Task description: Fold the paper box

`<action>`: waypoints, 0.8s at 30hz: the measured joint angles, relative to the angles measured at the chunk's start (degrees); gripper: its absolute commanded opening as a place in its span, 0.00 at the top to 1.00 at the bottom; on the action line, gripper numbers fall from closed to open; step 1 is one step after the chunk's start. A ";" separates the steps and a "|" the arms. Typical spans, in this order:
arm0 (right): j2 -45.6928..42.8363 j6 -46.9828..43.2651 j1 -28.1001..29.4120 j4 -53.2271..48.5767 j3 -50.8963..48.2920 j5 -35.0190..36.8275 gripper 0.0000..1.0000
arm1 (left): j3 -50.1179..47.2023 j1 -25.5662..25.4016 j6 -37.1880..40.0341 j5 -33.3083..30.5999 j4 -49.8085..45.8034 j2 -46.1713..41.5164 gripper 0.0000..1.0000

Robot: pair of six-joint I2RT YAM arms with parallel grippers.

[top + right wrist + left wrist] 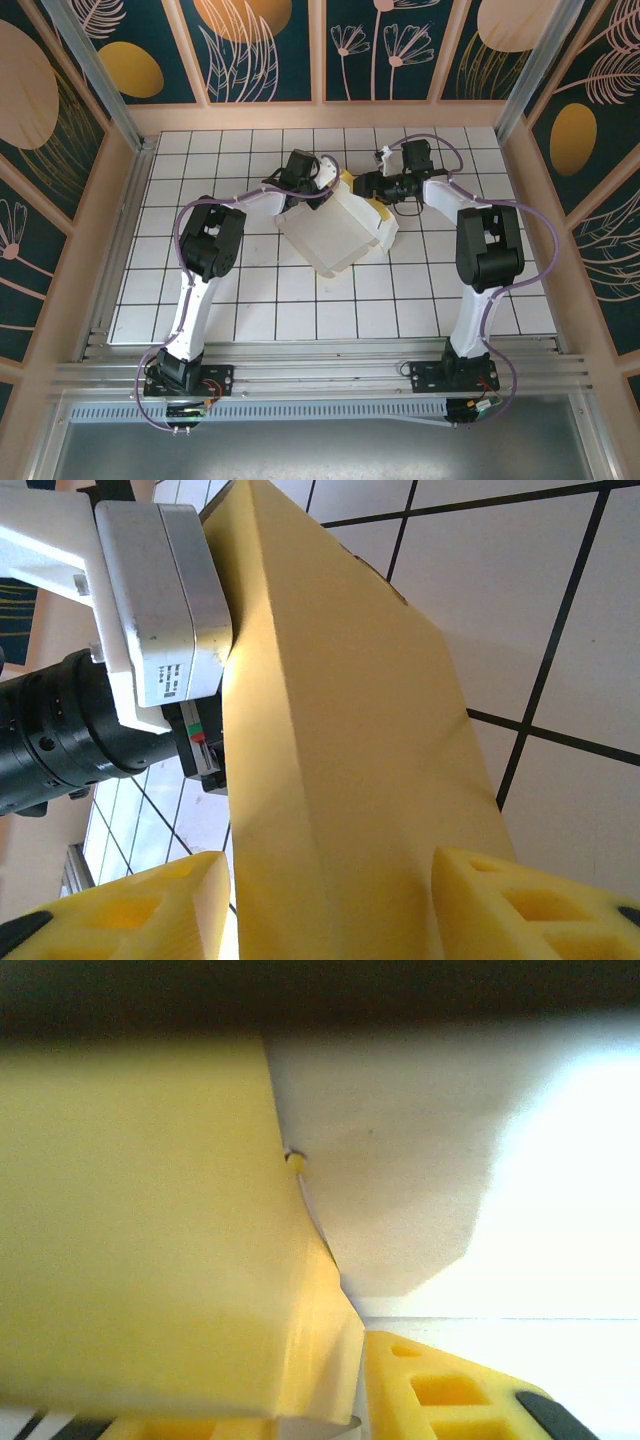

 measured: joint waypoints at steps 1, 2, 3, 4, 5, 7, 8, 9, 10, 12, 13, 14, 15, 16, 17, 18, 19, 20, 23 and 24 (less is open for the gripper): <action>0.00 0.00 0.00 -0.02 0.00 0.15 0.44 | -0.17 0.00 -0.20 0.00 -0.02 -0.13 0.70; 0.00 0.00 0.00 -0.02 0.00 0.22 0.44 | -0.31 0.00 -0.42 0.00 -0.02 -0.24 0.69; 0.00 0.00 0.00 -0.09 0.00 0.31 0.44 | -0.35 0.00 -0.70 0.00 -0.04 -0.33 0.67; -0.02 0.00 0.00 -0.22 0.00 0.39 0.44 | -0.42 0.00 -0.96 0.00 -0.04 -0.42 0.63; -0.02 0.00 0.00 -0.33 0.00 0.39 0.44 | -0.66 0.00 -1.38 0.02 -0.02 -0.57 0.59; -0.11 0.02 -0.02 -0.39 0.00 0.42 0.44 | -1.84 0.00 -2.43 0.17 0.02 -1.33 0.52; -0.22 0.00 -0.02 -0.42 0.00 0.42 0.44 | -2.67 0.00 -2.84 0.28 0.02 -1.92 0.49; -0.37 0.02 -0.02 -0.42 0.02 0.44 0.43 | -3.67 0.00 -3.41 0.48 0.04 -2.60 0.45; -0.57 0.00 -0.02 -0.42 0.02 0.44 0.43 | -4.74 0.00 -4.07 0.83 0.04 -3.34 0.43; -0.90 0.00 -0.07 -0.46 0.11 0.44 0.43 | -6.67 0.00 -4.90 1.29 0.13 -4.83 0.41; -0.98 0.00 -0.07 -0.48 0.15 0.52 0.43 | -7.78 0.00 -5.46 1.51 0.35 -5.75 0.40; -1.09 0.00 -0.07 -0.66 0.24 0.70 0.43 | -8.74 0.00 -5.95 1.70 0.52 -6.64 0.40; -1.14 -0.02 -0.07 -0.90 0.37 0.87 0.43 | -9.84 0.00 -6.49 1.92 0.92 -7.80 0.39; -1.18 -0.04 -0.07 -0.96 0.42 1.07 0.43 | -10.97 0.00 -7.04 2.21 1.55 -9.05 0.39; -1.20 -0.04 -0.07 -1.16 0.46 1.25 0.43 | -11.87 0.00 -7.52 2.34 2.05 -10.19 0.39; -1.29 -0.07 -0.07 -1.29 0.46 1.36 0.43 | -13.14 0.00 -8.09 2.49 2.82 -11.85 0.39; -1.38 -0.24 -0.07 -1.36 0.46 1.49 0.43 | -14.29 0.00 -8.74 2.58 3.67 -13.51 0.39; -1.44 -0.31 -0.07 -1.38 0.46 1.51 0.43 | -15.21 0.00 -9.31 2.58 4.33 -14.91 0.39; -1.75 -0.70 -0.07 -1.77 0.46 1.68 0.43 | -18.21 0.00 -12.46 2.47 6.45 -20.41 0.35; -1.88 -1.01 -0.07 -1.88 0.48 1.70 0.43 | -18.51 0.00 -14.01 2.19 6.84 -21.90 0.37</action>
